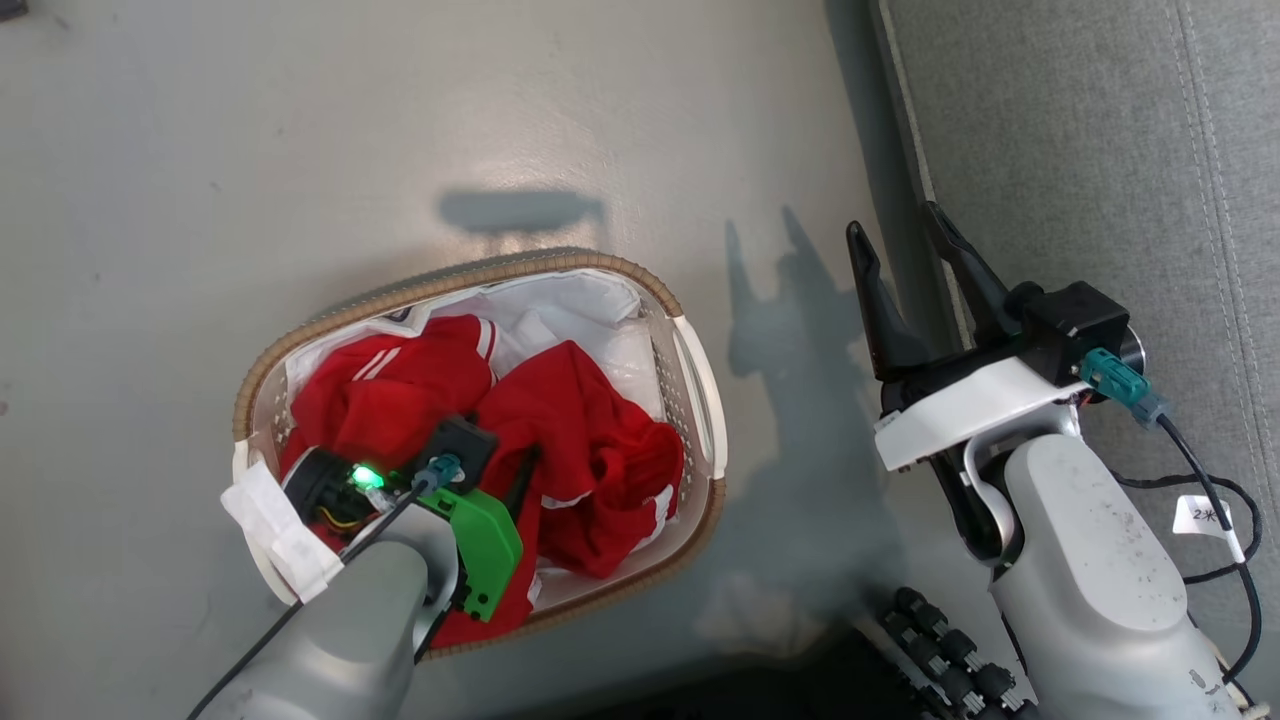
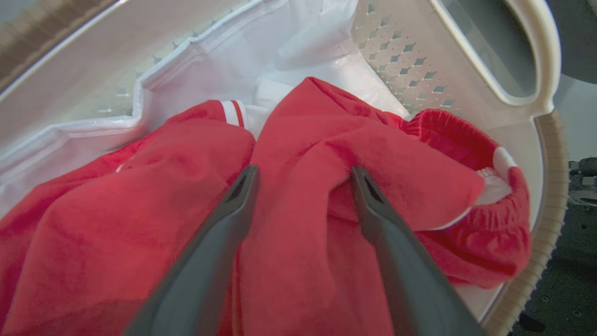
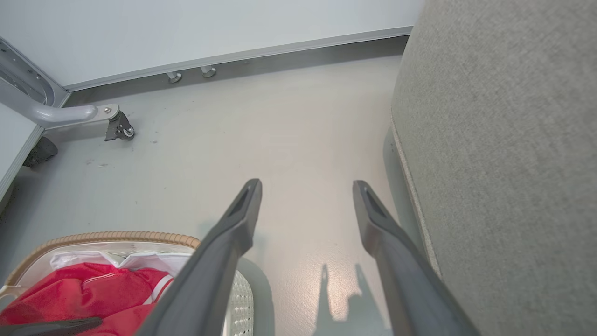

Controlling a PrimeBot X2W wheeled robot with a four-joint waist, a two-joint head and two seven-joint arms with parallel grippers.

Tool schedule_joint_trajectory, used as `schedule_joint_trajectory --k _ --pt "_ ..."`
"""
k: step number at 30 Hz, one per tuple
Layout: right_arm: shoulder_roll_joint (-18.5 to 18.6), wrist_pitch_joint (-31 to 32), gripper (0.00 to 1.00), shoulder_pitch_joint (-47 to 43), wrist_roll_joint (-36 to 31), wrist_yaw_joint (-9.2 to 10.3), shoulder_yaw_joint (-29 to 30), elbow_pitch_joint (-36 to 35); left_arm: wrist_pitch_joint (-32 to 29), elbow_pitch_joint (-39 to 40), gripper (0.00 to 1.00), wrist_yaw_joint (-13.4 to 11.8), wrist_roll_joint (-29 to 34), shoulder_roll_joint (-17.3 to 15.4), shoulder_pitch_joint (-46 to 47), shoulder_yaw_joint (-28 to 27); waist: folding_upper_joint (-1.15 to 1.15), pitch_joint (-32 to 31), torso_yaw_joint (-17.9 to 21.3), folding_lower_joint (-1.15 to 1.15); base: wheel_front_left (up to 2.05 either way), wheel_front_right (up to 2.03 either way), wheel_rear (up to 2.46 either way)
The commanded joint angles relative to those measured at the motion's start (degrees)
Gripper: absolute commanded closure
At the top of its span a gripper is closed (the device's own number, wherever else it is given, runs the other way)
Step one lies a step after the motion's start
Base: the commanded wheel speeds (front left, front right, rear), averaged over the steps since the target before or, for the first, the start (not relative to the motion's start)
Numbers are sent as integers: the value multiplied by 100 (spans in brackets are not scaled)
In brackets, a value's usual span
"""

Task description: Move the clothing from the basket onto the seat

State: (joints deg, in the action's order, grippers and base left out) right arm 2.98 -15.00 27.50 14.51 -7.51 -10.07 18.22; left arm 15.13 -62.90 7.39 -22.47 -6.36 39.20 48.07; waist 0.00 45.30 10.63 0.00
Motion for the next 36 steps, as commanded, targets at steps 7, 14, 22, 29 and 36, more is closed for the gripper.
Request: schedule_joint_trajectory --k 7,14,22,29,36 --pt "2 -26 0 169 163 4 -119 -28 4 -174 0 17 -278 -91 274 276 0 315 129 0 0 0 0" --pt "3 -27 0 240 245 4 -202 -32 3 -274 0 17 -483 -133 377 694 0 452 185 0 0 0 0" --pt "2 -26 0 273 288 4 -245 -9 0 -379 0 17 -851 -146 455 1005 0 579 217 0 0 0 0" --pt "3 -27 0 312 319 4 -281 39 -155 -471 0 17 -1233 -143 479 1346 0 572 239 0 0 0 0" --pt "2 -27 0 314 346 4 -316 81 -495 -409 100 17 -1673 -194 357 1668 0 435 254 0 0 0 0"
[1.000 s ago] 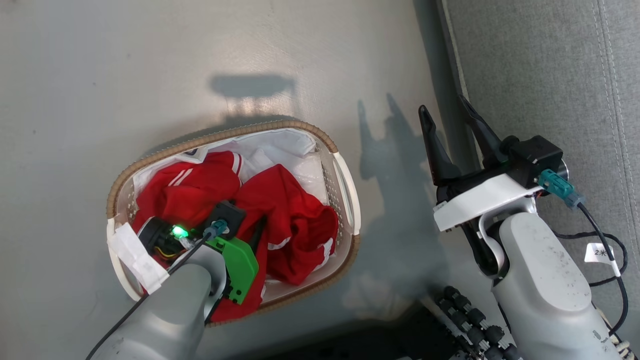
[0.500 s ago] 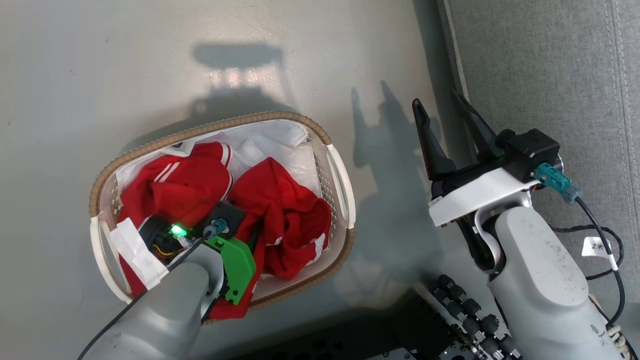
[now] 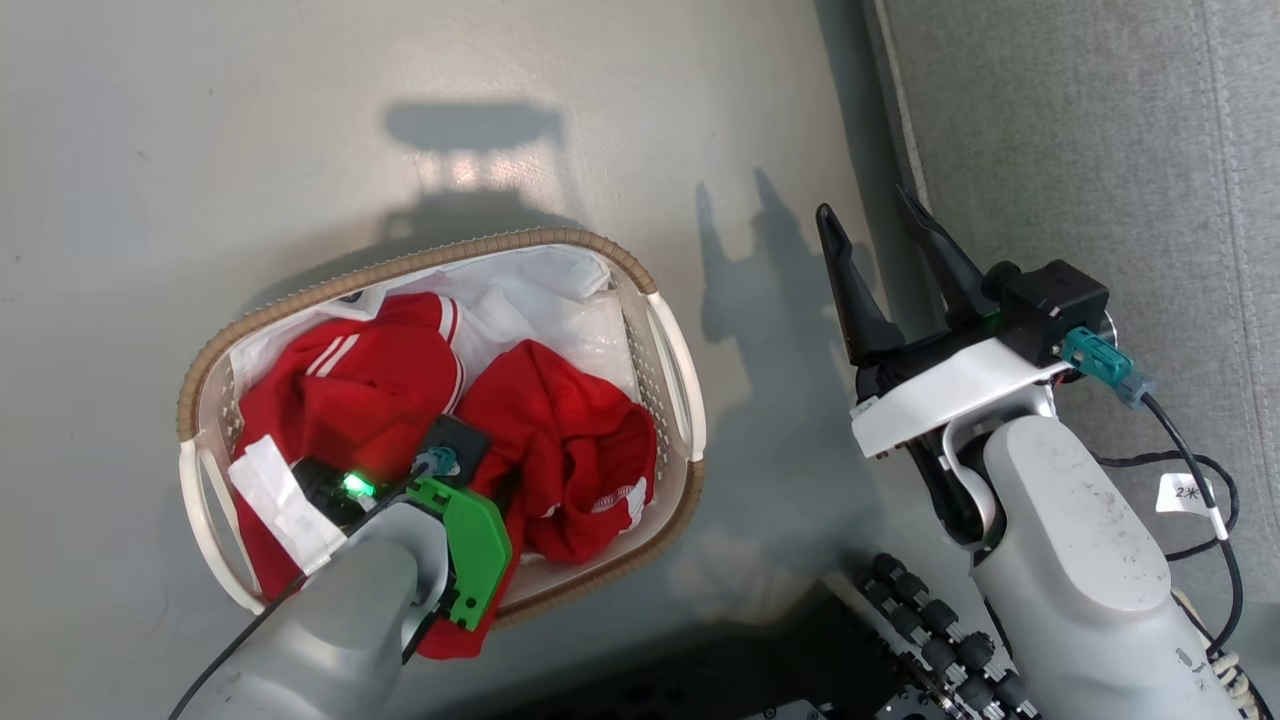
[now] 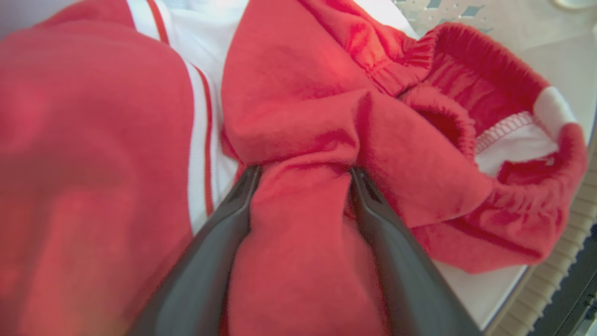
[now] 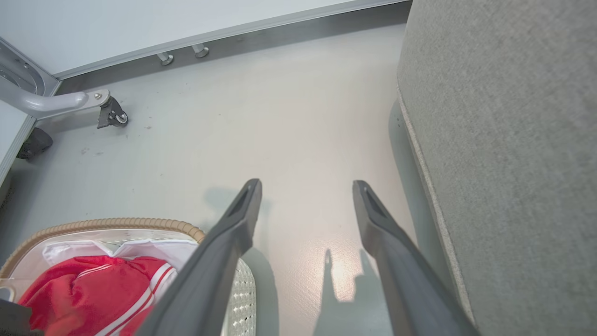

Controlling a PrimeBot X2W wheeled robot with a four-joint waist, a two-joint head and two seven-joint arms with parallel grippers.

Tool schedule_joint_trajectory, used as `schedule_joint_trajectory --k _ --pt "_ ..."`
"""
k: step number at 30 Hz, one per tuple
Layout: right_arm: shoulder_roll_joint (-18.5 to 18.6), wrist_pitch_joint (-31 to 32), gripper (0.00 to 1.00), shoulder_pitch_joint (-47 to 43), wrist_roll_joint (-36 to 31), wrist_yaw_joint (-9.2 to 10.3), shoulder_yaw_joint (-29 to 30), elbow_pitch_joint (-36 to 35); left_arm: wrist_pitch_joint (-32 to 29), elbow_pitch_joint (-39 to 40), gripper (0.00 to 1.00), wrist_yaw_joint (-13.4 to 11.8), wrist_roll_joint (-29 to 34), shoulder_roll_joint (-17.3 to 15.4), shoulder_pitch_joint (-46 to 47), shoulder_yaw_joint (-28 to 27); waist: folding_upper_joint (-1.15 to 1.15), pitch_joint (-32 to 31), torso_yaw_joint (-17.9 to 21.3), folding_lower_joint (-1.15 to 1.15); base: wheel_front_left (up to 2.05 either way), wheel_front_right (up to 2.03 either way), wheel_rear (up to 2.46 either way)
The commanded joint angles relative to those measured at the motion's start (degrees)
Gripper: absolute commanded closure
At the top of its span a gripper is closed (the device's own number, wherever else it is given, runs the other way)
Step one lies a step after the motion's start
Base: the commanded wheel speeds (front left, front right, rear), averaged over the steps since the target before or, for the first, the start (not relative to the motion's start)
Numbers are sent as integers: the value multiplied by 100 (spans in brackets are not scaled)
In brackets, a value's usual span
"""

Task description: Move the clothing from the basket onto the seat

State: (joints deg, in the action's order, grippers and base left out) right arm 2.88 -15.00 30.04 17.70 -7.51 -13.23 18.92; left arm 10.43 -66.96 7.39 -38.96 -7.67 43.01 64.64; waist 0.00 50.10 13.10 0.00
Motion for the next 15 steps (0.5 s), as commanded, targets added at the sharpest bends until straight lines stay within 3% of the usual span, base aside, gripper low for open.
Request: schedule_joint_trajectory --k 1,15 --pt "12 -27 0 58 37 4 -3 14 -50 1 100 17 -99 -80 -35 58 0 -83 13 0 0 0 0" --pt "14 -27 0 -285 -31 4 164 188 376 122 100 18 -704 -17 -392 434 0 -1182 -107 0 0 0 0"
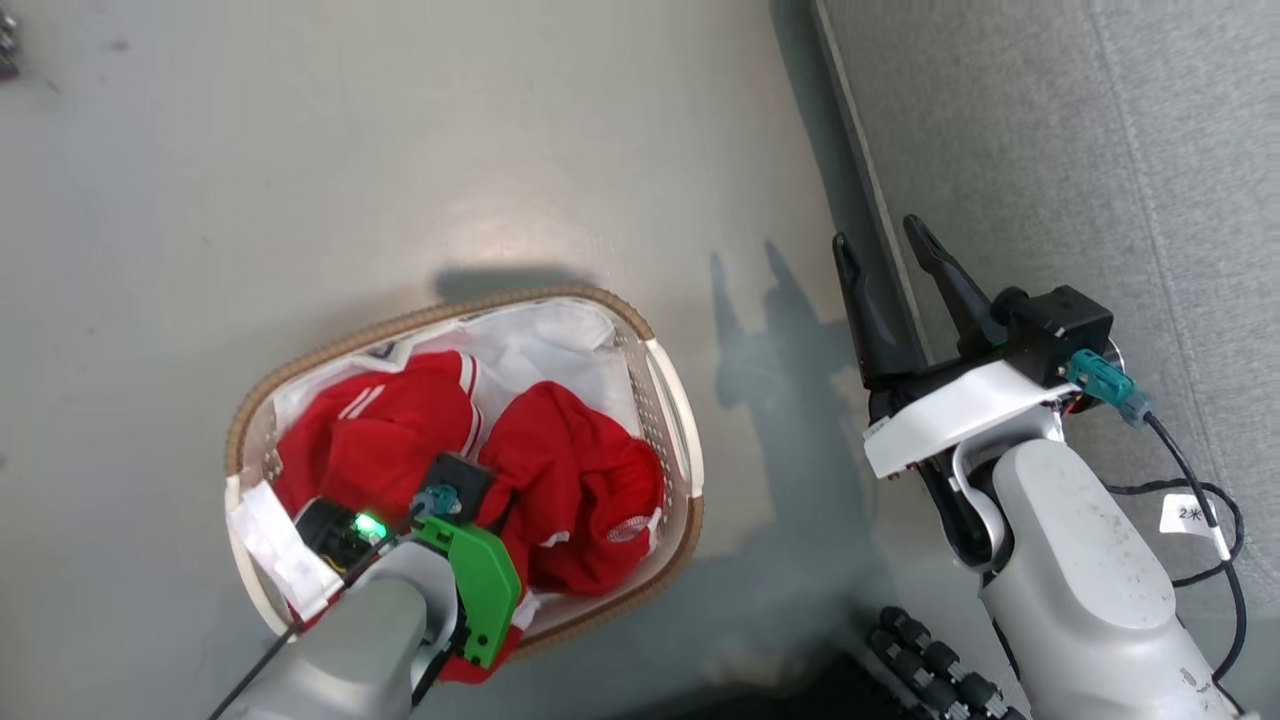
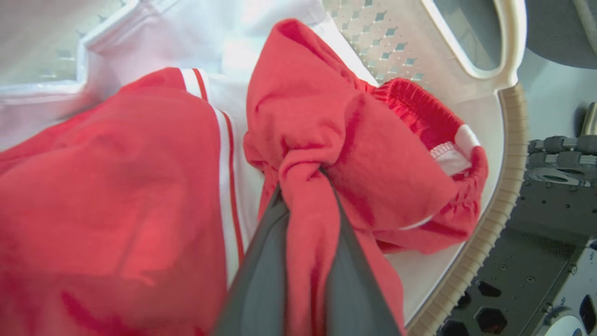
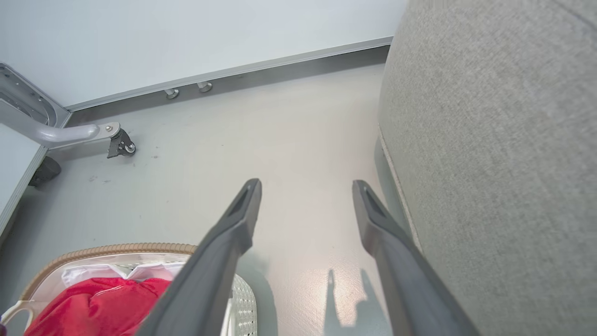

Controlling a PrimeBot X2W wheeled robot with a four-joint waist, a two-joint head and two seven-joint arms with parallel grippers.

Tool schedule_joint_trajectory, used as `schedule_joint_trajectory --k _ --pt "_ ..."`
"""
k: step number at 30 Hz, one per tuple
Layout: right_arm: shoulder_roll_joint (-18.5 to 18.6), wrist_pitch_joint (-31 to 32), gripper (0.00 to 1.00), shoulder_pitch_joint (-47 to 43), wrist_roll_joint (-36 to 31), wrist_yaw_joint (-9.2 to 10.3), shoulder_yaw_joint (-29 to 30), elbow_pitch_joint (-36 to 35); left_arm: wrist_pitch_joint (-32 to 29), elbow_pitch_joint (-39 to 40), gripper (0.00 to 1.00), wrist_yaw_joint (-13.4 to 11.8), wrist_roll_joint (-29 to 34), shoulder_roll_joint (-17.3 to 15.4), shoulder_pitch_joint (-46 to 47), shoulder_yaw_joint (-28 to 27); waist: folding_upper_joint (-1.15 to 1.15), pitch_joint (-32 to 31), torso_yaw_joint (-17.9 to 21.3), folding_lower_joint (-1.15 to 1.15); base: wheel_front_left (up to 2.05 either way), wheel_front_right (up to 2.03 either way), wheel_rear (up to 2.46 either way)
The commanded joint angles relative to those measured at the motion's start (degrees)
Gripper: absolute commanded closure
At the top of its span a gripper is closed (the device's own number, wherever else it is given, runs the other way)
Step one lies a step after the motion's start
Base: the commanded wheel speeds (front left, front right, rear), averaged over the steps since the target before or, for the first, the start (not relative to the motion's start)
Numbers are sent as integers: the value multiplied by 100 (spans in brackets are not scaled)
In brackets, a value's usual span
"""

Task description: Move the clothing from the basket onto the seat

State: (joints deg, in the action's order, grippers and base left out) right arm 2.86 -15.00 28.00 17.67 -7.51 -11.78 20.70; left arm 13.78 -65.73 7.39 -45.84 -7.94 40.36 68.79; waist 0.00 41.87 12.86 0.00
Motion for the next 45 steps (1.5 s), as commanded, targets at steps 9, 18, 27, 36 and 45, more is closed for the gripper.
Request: schedule_joint_trajectory --k 9,18,27,36,45 --pt "18 -26 0 -466 -137 4 217 191 142 88 100 18 -281 132 -405 64 0 -1190 -386 0 0 0 0" --pt "34 -26 0 -879 -195 4 341 279 145 717 100 18 -20 122 -737 -682 0 -1945 -705 0 0 0 0" --pt "92 -27 0 -1214 -203 4 320 335 145 1471 100 18 762 45 -1129 -1737 0 -2527 -854 0 0 0 0" --pt "119 -26 0 -1495 -198 4 352 321 147 2434 100 18 1610 57 -1443 -2849 0 -2945 -951 0 0 0 0" --pt "110 -26 0 -1620 -204 4 190 382 147 3480 100 18 2163 136 -1466 -3732 0 -3134 -980 0 0 0 0"
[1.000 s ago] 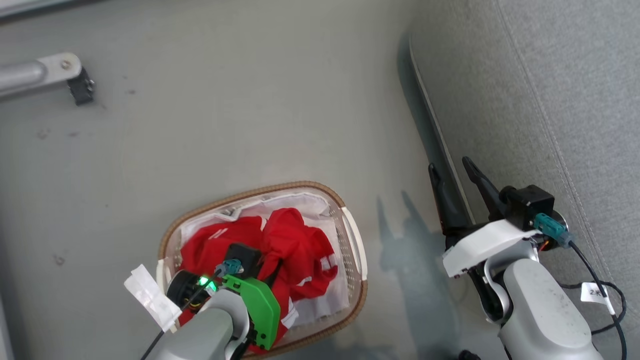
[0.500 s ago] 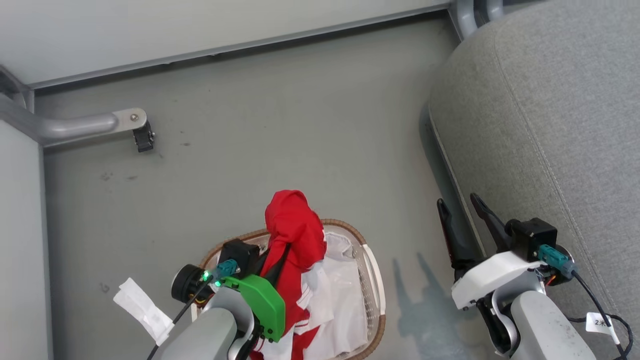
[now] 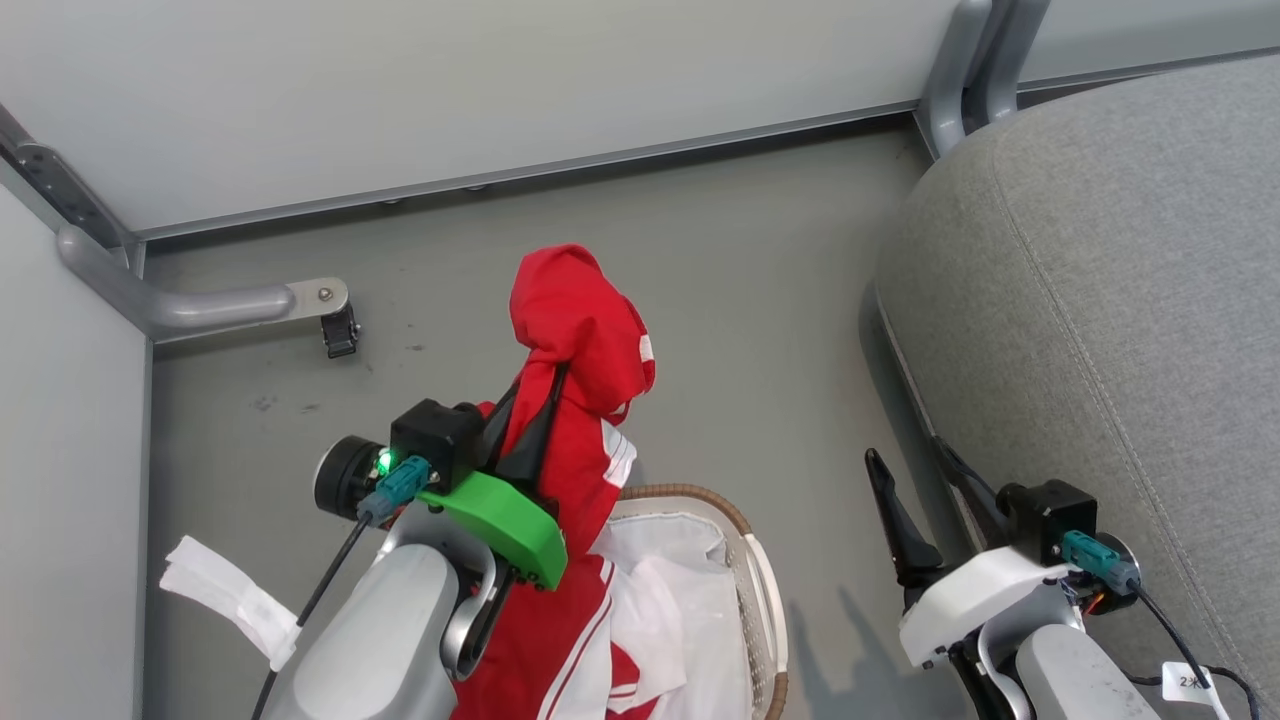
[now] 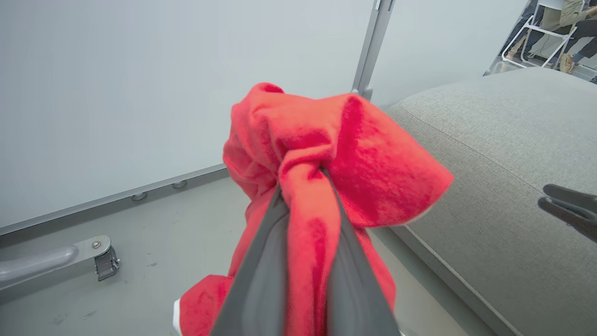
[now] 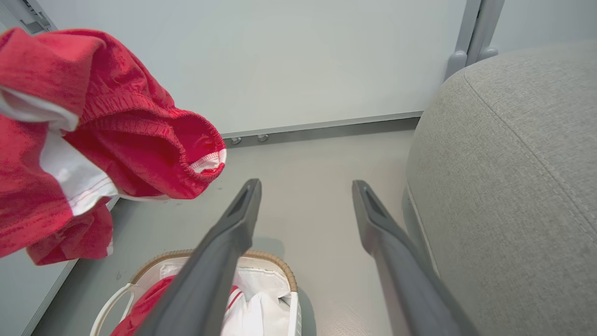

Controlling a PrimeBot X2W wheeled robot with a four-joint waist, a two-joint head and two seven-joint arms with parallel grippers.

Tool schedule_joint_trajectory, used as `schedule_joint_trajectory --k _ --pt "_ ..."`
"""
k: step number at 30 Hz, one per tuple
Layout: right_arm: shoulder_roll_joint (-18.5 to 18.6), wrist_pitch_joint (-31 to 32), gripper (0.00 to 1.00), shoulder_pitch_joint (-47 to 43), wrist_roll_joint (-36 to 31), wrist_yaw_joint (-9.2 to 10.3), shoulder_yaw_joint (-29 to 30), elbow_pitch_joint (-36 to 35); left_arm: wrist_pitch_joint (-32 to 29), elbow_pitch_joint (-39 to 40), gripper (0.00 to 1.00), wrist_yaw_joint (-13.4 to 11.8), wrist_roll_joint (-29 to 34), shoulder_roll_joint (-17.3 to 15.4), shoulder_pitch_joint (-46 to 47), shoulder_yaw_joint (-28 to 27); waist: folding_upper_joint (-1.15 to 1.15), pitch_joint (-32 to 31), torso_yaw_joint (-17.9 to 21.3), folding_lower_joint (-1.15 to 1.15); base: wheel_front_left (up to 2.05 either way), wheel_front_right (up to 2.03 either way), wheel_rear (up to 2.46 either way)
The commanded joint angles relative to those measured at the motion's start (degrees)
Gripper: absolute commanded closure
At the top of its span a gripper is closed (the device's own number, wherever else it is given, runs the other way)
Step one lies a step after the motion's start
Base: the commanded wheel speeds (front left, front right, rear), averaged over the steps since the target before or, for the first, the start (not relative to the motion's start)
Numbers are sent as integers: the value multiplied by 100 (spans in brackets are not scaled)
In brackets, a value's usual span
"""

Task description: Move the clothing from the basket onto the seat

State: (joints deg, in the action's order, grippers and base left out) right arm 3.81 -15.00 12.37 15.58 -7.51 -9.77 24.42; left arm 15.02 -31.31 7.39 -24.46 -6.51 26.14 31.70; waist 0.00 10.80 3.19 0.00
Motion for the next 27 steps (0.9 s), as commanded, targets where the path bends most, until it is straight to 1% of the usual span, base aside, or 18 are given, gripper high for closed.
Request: schedule_joint_trajectory --k 1,7,12,16,21,27 --pt "27 -27 0 -70 -7 4 -41 22 22 112 100 18 77 -3 -27 -74 0 -42 -14 0 0 0 0" --pt "51 -26 0 -211 -20 4 -222 90 23 663 100 18 291 33 72 -338 0 -161 -30 0 0 0 0" --pt "77 -26 0 -314 -23 4 -533 129 22 962 100 18 421 68 -28 -438 0 -252 -50 0 0 0 0" --pt "101 -26 0 -292 -63 4 -1335 171 23 995 100 18 449 85 -106 -415 0 -297 -56 0 0 0 0" --pt "102 -26 0 111 146 5 -2185 -21 22 1010 100 18 449 117 -135 -356 0 -316 -89 0 0 0 0" --pt "107 -26 0 795 193 5 -2779 -283 23 987 100 18 418 158 -184 -280 0 -334 -183 0 0 0 0"
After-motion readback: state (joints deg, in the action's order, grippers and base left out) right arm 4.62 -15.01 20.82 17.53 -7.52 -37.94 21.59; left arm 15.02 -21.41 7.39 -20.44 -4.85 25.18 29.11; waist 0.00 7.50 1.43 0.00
